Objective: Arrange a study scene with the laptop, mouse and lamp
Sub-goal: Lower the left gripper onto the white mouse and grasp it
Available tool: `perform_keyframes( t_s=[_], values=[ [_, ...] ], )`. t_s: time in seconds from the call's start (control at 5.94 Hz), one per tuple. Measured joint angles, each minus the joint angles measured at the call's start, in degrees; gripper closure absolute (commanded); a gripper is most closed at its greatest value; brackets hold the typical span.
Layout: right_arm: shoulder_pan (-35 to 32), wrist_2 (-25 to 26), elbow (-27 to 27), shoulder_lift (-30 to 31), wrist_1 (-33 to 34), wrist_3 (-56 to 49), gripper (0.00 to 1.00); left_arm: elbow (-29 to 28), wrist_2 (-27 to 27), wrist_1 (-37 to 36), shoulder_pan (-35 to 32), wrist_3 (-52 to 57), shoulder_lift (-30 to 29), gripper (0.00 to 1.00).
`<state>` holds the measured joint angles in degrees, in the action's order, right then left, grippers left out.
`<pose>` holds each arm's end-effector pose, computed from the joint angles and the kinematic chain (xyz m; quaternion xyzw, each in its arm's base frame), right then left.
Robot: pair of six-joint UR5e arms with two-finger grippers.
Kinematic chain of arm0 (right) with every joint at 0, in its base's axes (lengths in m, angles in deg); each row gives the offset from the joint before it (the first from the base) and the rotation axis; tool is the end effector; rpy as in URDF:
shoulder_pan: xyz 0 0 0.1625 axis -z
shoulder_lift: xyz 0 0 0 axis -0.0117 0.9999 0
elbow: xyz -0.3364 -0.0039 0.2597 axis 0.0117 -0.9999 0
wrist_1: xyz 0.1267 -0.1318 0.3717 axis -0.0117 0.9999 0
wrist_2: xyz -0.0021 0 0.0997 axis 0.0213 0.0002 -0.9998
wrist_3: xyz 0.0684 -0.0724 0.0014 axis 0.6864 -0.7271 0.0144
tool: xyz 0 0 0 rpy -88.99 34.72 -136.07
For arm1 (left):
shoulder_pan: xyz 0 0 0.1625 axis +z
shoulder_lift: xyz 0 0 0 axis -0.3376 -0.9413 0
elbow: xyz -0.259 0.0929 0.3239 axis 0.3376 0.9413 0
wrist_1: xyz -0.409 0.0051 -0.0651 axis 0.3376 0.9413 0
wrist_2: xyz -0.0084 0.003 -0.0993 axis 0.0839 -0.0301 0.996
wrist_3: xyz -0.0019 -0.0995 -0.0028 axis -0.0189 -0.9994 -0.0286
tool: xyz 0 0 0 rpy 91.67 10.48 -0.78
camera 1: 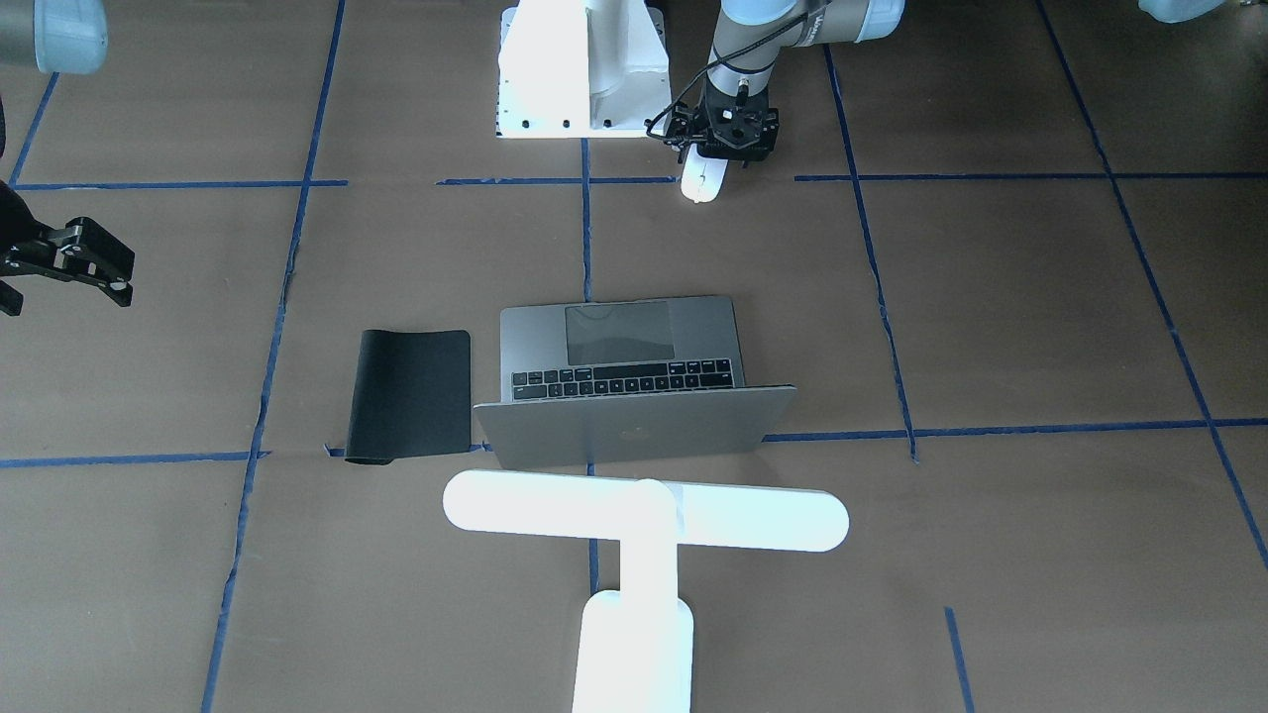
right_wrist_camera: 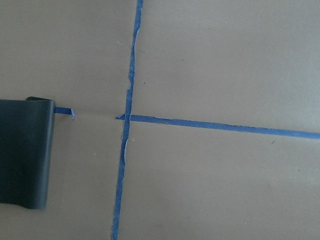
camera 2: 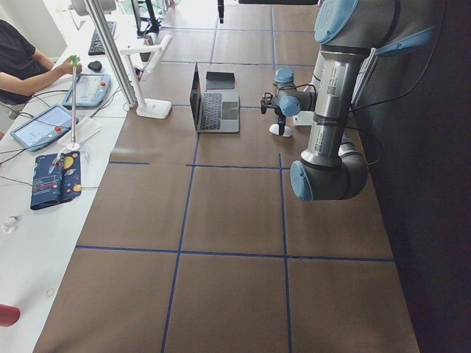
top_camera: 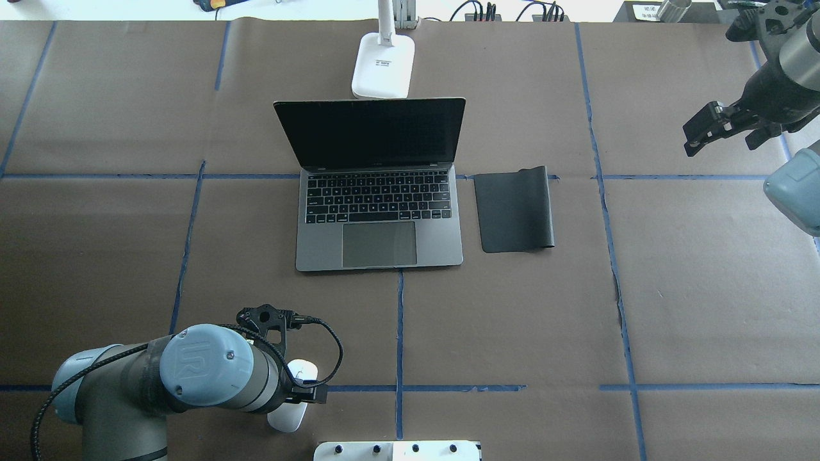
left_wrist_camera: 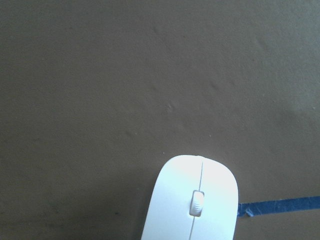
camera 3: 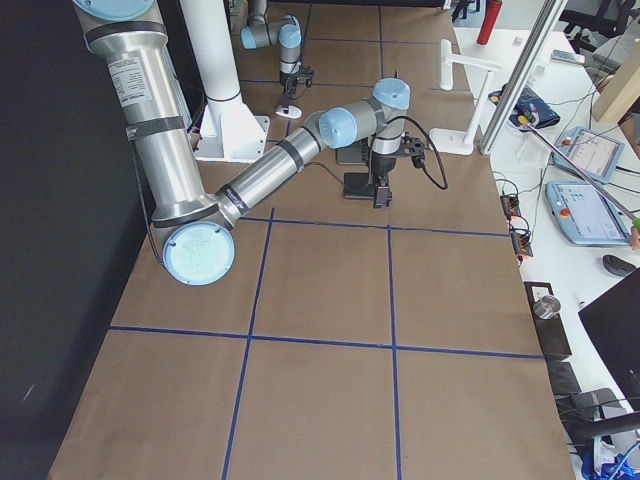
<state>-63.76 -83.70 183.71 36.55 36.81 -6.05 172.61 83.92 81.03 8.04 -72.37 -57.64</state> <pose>-0.1682 -0.5232 0.3650 0.0211 -0.3539 -0.0405 0.9342 0.5284 -0.2232 0.3074 -0.0186 0.4039 0.0457 0.9135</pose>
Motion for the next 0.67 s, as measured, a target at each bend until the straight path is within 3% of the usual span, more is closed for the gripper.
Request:
perform_keyframes(
  t_s=[0.67],
  values=[
    [0.0, 0.1, -0.2, 0.1, 0.1, 0.0, 0.00, -1.9, 0.0, 0.0, 0.3, -0.2, -1.9, 0.00]
  ],
)
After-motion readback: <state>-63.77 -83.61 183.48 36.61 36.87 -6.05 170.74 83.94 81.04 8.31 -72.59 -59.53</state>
